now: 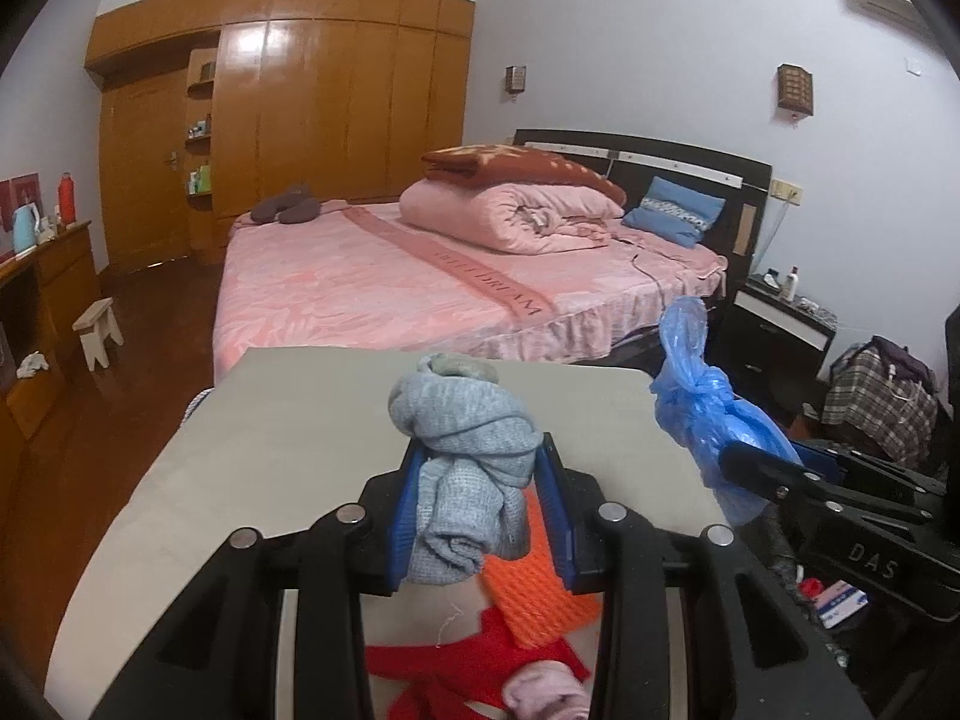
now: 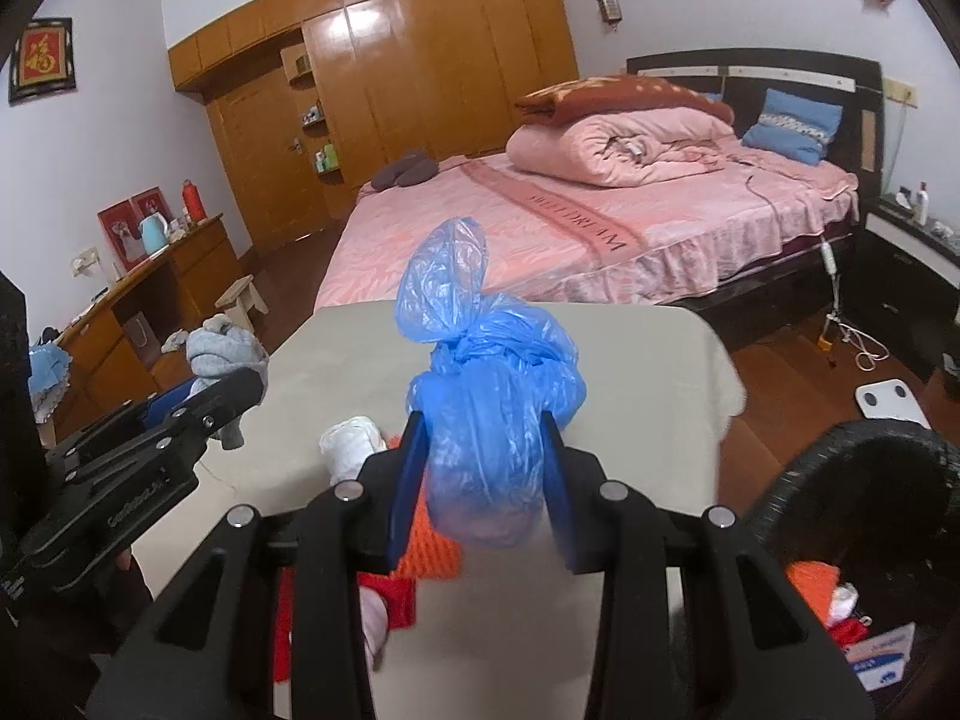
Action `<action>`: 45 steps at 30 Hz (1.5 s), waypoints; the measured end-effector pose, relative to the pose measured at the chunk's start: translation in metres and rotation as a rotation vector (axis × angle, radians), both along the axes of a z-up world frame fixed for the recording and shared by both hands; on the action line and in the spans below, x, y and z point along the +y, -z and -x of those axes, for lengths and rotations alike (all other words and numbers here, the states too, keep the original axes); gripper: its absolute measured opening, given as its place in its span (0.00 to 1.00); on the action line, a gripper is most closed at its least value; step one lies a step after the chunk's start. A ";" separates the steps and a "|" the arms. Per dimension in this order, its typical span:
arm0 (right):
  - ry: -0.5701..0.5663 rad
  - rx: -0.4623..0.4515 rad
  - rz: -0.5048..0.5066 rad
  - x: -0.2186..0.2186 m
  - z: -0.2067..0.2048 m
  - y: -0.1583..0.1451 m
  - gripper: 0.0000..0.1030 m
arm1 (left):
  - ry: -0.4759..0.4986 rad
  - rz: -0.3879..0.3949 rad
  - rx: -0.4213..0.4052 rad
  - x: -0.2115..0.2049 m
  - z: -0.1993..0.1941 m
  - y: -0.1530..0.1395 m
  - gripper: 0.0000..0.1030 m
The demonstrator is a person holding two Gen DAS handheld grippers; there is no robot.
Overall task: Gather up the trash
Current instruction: 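Carry the grey sock and blue bag over the bin and release both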
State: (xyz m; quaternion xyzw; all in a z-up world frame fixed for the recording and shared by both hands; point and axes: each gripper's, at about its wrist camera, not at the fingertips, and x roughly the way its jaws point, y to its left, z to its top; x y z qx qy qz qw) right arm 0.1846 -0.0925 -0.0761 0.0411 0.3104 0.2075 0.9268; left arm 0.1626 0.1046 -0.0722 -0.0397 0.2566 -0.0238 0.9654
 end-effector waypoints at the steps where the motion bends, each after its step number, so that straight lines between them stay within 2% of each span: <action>1: 0.010 -0.003 -0.003 -0.007 0.006 -0.003 0.34 | 0.004 0.001 -0.002 -0.004 0.002 -0.001 0.35; 13: 0.122 -0.057 0.012 -0.072 0.053 -0.029 0.34 | 0.118 0.013 -0.045 -0.066 0.038 -0.026 0.35; 26: 0.235 -0.109 0.035 -0.137 0.095 -0.038 0.34 | 0.239 0.001 -0.077 -0.133 0.065 -0.039 0.35; 36: 0.309 -0.116 0.050 -0.172 0.119 -0.034 0.34 | 0.327 -0.012 -0.086 -0.170 0.073 -0.044 0.35; 45: 0.403 -0.063 0.072 -0.213 0.124 -0.008 0.35 | 0.426 -0.018 -0.063 -0.212 0.061 -0.030 0.35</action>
